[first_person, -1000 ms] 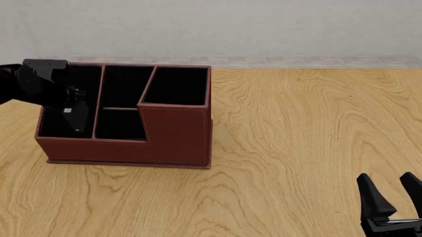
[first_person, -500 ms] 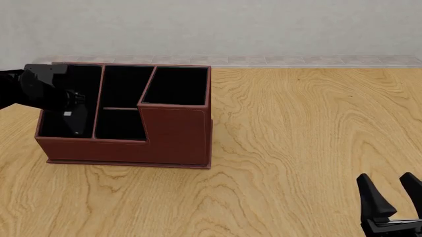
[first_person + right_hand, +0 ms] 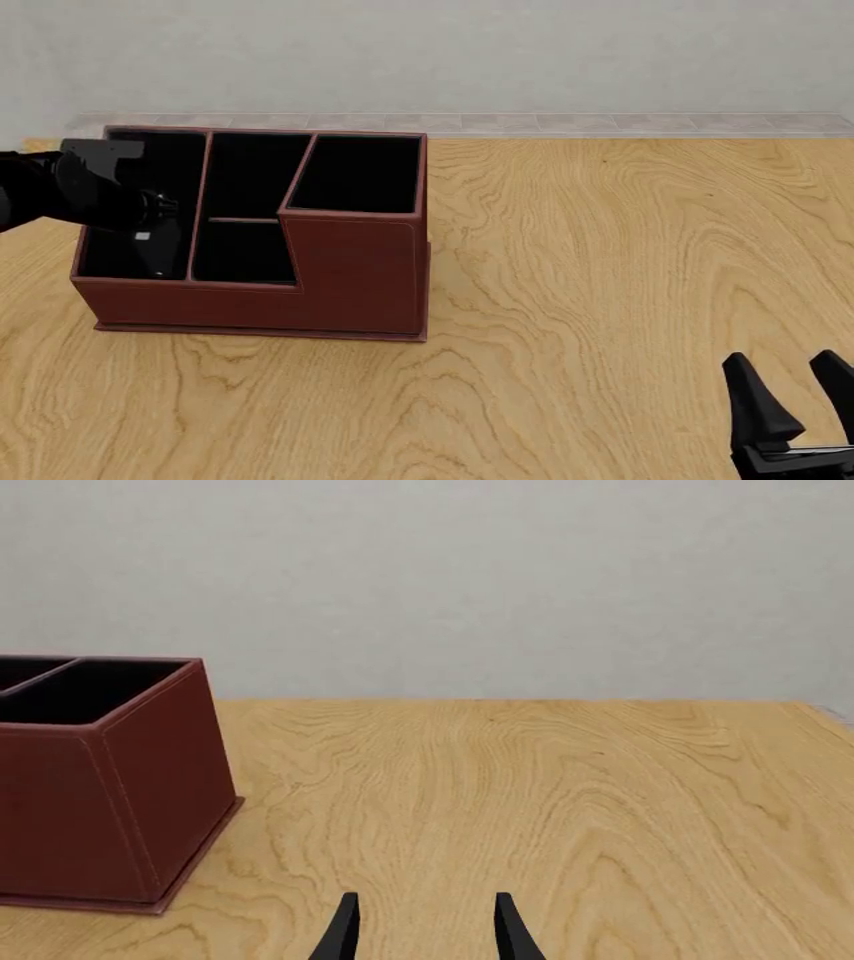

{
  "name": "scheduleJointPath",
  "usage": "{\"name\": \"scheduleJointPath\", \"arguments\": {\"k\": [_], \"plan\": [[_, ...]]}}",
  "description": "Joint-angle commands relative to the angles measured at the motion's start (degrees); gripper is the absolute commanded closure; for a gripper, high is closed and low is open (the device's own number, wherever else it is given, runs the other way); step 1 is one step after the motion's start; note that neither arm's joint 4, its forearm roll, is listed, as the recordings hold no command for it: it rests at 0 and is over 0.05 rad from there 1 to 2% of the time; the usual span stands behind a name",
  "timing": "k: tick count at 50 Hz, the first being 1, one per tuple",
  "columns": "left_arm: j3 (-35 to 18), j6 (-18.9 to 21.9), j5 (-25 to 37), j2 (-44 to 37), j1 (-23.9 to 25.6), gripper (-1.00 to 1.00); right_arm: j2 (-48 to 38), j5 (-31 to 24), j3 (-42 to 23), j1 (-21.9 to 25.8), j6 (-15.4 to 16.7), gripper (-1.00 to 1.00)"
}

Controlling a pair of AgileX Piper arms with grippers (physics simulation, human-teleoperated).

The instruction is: Pick up the book and place it in the left compartment of the caddy.

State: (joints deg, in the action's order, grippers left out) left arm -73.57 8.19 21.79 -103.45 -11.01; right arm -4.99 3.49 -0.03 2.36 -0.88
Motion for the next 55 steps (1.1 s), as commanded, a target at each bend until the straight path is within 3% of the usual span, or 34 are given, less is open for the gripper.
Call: {"name": "scheduleJointPath", "arguments": {"k": [1, 39, 40, 55], "plan": [[-0.10, 0.87, -0.14, 0.67, 0.14, 1.00, 0.06, 0.00, 0.00, -0.06, -0.12, -1.00], [0.17, 1.49, -1.74, -1.73, 0.43, 1.00, -0.37, 0.41, -0.02, -0.09, -0.15, -1.00], [0.49, 2.03, -1.45, -1.47, 0.81, -1.00, -0.30, 0.38, -0.02, -0.08, -0.16, -1.00], [0.12, 1.64, -1.89, -1.97, 0.74, -1.00, -0.34, 0.39, -0.02, -0.08, -0.14, -1.00]]}}
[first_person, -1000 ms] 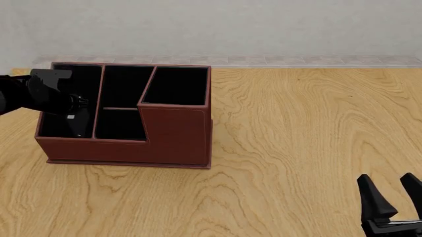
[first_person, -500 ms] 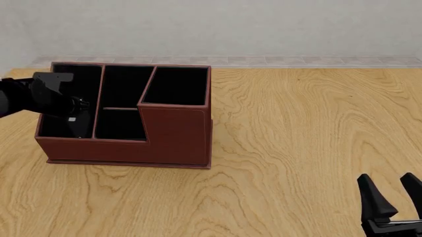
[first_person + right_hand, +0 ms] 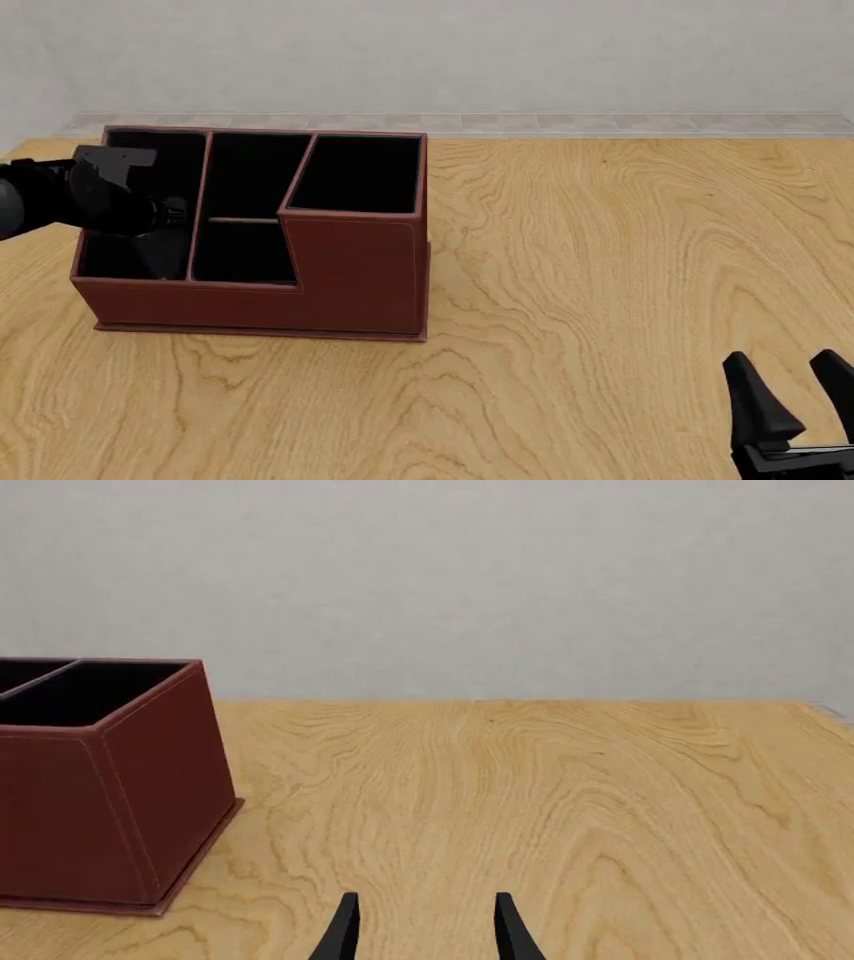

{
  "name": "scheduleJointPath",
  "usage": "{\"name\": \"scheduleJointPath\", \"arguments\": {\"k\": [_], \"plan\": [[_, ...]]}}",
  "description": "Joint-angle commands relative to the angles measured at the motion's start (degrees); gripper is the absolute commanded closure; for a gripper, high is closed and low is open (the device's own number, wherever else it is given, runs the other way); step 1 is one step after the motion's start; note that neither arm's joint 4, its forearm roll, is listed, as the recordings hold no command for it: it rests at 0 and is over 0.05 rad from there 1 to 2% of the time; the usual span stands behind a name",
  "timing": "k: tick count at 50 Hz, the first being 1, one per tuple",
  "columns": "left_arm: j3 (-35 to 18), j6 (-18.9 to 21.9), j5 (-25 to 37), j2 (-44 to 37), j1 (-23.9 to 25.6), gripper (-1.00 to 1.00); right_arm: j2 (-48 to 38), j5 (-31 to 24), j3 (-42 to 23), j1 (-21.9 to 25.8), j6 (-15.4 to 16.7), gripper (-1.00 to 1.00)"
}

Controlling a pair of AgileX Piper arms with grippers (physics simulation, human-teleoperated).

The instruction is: Pick up the book and place it in the left compartment of the caddy.

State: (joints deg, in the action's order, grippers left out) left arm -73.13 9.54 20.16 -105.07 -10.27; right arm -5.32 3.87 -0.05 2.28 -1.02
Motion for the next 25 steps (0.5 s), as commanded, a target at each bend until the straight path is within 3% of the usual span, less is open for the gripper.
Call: {"name": "scheduleJointPath", "arguments": {"k": [1, 25], "plan": [[-0.26, 0.40, -0.34, -0.30, -0.01, -1.00, -0.01, 0.01, 0.00, 0.00, -0.01, -1.00], [0.46, 1.09, 0.61, 1.68, 0.42, -1.00, 0.77, -0.58, 0.03, -0.03, -0.12, -1.00]]}}
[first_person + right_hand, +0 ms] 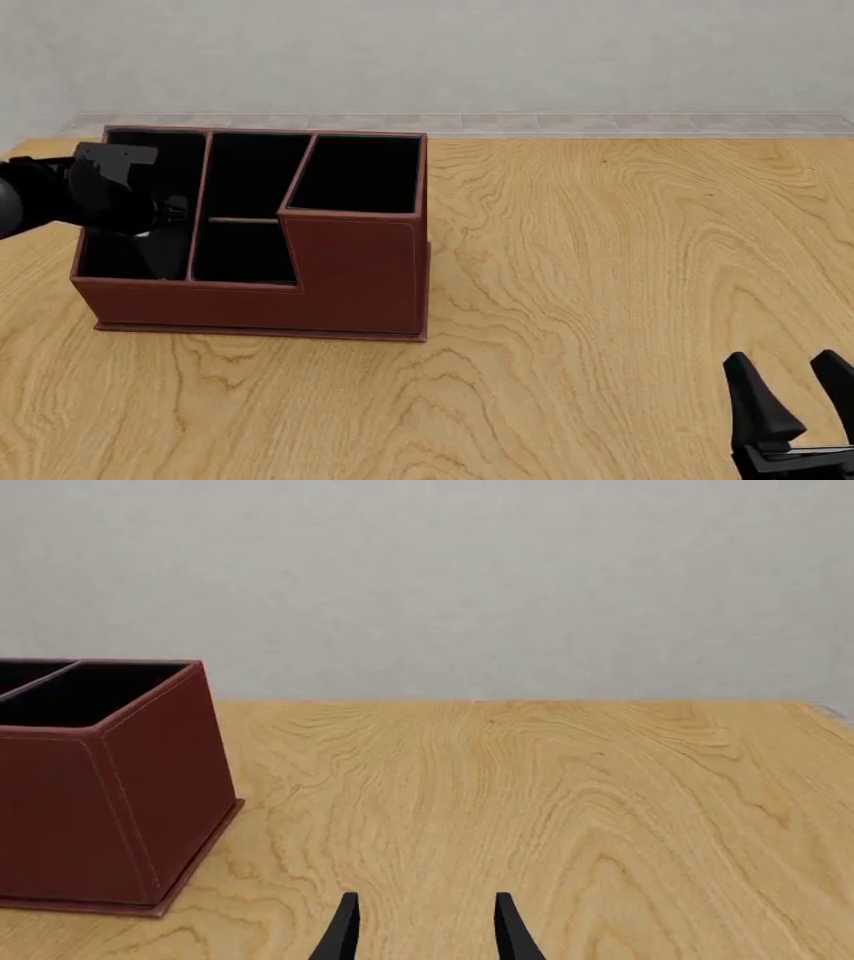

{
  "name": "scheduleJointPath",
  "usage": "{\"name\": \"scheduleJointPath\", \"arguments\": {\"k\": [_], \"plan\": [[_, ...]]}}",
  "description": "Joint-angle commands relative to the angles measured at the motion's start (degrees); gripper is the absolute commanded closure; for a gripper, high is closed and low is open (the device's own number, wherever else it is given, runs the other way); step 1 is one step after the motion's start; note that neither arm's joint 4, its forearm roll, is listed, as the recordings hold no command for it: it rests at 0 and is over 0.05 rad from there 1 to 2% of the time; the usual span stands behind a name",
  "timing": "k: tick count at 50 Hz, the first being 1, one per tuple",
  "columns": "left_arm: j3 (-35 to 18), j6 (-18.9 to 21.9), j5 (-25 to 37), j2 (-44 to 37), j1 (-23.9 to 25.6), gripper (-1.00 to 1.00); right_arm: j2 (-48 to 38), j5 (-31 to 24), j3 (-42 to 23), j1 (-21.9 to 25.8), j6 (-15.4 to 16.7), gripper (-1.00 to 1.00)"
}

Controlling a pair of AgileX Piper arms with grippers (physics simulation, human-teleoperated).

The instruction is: Pick up the book and place it in the left compartment of the caddy.

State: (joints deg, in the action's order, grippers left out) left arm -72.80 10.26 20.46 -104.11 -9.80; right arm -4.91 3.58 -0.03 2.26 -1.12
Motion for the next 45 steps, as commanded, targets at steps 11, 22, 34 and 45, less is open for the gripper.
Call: {"name": "scheduleJointPath", "arguments": {"k": [11, 22, 34, 45], "plan": [[-0.87, 0.85, 0.49, 0.29, -0.33, -1.00, 0.50, -0.41, 0.00, 0.02, 0.03, -1.00], [-1.54, 1.02, 1.19, 1.01, -0.41, -1.00, -0.13, 0.11, 0.00, 0.16, 0.12, -1.00], [-1.99, 0.87, 2.47, 2.67, -0.14, -1.00, -0.26, 0.20, 0.01, 0.24, 0.17, -1.00], [-2.25, 0.66, 3.05, 3.64, 0.26, -1.00, -0.29, 0.24, 0.01, 0.28, 0.22, -1.00]]}}
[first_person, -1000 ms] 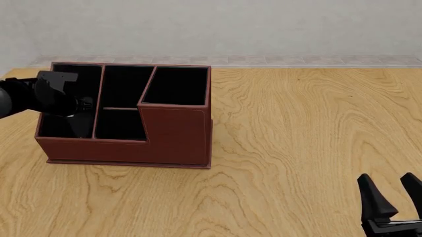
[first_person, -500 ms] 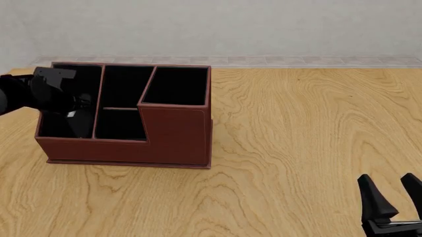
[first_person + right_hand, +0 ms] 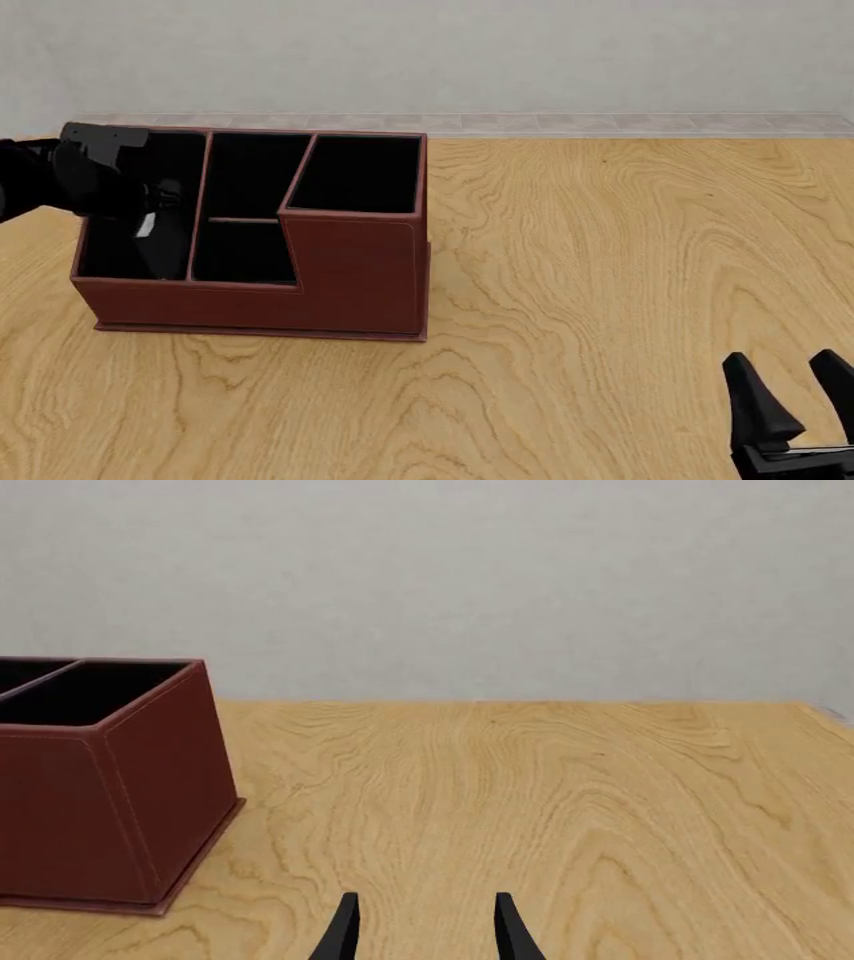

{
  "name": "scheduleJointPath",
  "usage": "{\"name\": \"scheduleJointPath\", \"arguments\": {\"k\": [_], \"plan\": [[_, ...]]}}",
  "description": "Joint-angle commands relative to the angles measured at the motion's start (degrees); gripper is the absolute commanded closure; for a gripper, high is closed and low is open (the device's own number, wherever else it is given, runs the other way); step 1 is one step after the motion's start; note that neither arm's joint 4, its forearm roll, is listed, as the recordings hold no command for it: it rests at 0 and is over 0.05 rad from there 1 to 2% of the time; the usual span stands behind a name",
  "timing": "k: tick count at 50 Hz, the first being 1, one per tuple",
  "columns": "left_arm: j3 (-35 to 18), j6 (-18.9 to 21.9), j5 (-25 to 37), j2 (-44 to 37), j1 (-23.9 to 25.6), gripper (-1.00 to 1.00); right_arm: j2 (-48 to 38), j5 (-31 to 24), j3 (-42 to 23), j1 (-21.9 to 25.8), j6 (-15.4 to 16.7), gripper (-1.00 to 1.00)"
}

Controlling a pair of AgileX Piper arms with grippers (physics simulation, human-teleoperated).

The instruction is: Pick up the book and place it in the left compartment of the caddy.

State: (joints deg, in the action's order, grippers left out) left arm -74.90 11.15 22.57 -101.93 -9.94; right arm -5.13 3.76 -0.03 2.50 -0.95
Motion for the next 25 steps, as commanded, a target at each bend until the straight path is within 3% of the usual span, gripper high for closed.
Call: {"name": "scheduleJointPath", "arguments": {"k": [1, 25], "plan": [[-0.14, -0.23, 0.94, 1.46, 0.40, -1.00, -0.07, 0.06, 0.00, 0.05, 0.05, -1.00], [-2.12, -0.37, 5.58, 7.71, 2.01, -1.00, 0.19, -0.02, -0.01, -0.04, 0.03, -1.00]]}}
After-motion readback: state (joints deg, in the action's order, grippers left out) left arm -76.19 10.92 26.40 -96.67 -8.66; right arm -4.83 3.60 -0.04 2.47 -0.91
